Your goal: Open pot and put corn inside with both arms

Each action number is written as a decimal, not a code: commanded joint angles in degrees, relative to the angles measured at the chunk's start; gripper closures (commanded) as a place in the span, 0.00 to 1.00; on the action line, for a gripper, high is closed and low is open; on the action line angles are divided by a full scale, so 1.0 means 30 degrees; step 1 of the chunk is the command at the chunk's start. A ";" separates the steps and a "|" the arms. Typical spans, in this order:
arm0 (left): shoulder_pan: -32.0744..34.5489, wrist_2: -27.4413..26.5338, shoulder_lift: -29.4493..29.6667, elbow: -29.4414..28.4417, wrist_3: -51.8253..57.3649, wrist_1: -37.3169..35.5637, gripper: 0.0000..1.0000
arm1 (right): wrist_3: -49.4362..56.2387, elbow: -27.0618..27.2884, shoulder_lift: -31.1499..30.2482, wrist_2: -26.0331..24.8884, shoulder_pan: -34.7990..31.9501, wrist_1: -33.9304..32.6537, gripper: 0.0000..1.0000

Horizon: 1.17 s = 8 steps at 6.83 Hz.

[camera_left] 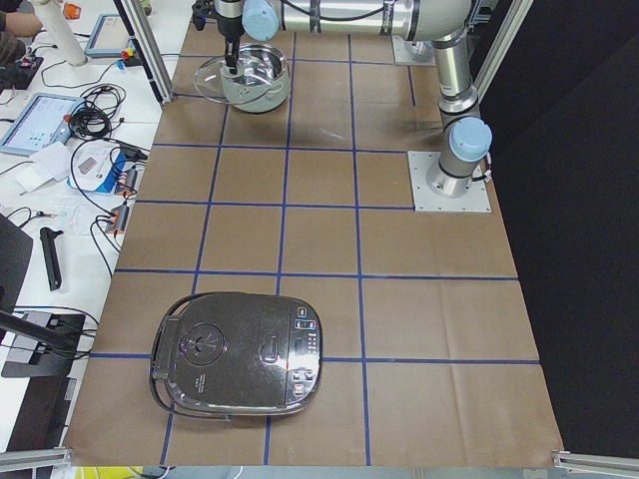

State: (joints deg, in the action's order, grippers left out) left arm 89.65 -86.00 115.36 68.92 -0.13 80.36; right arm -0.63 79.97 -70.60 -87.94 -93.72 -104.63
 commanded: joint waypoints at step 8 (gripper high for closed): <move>-0.3840 0.0131 0.1010 0.6030 0.3734 -0.6250 0.27 | -0.4245 -0.2548 0.6656 -0.1216 -0.4472 -0.4703 0.79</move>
State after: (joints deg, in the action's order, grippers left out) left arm 78.23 -85.60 118.24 86.82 10.94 61.66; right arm -13.43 71.66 -51.39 -91.57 -107.07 -117.99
